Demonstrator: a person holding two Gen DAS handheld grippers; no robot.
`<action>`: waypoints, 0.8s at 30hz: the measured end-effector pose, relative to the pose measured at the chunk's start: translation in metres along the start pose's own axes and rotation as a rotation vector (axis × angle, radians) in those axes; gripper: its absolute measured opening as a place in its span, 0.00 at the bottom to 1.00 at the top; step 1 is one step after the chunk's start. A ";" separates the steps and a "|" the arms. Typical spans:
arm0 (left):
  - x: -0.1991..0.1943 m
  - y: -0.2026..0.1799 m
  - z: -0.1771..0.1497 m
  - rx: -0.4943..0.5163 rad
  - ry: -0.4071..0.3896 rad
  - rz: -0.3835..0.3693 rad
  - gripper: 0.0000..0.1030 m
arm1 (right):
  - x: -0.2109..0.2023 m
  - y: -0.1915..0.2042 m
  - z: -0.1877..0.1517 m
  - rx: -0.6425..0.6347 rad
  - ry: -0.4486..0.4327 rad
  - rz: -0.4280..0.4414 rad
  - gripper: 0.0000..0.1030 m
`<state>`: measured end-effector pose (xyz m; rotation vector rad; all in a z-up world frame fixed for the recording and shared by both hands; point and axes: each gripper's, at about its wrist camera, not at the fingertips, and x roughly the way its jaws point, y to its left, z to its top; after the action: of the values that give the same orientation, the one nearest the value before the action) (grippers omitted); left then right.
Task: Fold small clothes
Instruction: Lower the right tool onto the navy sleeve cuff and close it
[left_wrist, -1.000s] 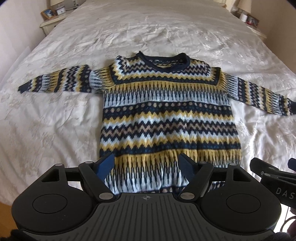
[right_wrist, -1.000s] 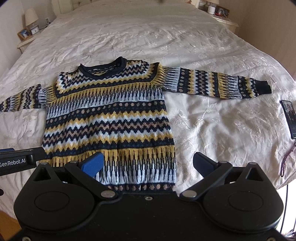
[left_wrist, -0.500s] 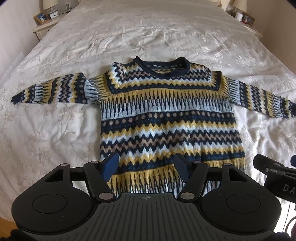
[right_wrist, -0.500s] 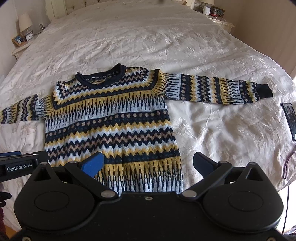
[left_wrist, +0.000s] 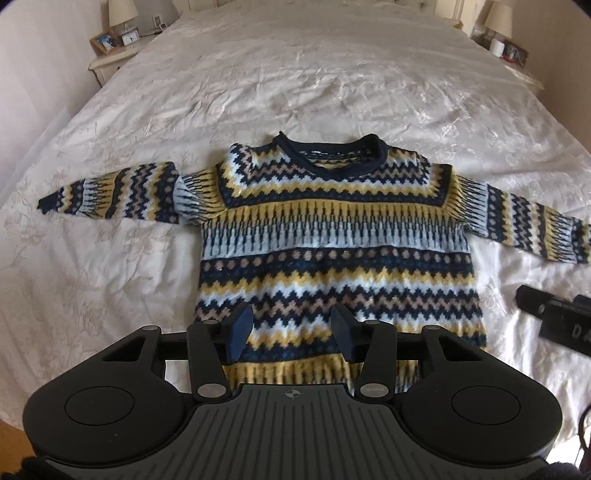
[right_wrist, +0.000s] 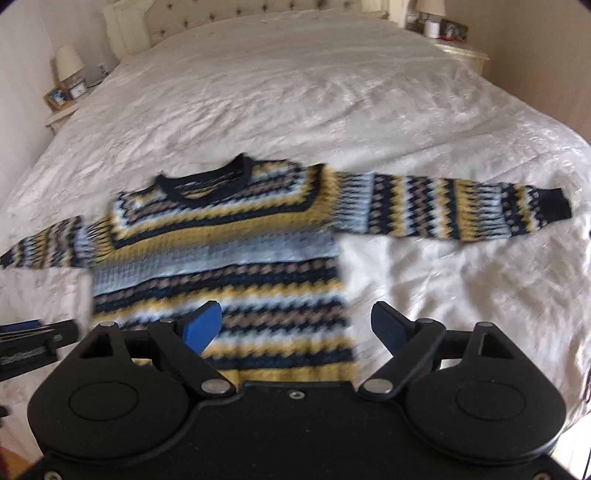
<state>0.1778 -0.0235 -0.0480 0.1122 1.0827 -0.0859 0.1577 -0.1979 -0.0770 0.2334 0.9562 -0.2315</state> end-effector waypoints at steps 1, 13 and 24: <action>0.000 -0.006 0.001 0.003 -0.001 0.006 0.45 | 0.004 -0.009 0.003 -0.002 -0.007 -0.017 0.86; 0.002 -0.069 0.007 -0.011 -0.001 0.056 0.45 | 0.061 -0.189 0.045 0.050 -0.109 -0.043 0.73; 0.008 -0.099 0.008 -0.085 0.042 0.126 0.45 | 0.105 -0.349 0.104 0.040 -0.107 -0.155 0.72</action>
<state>0.1762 -0.1226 -0.0559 0.1056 1.1172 0.0760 0.1936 -0.5702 -0.1386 0.1818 0.8643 -0.4021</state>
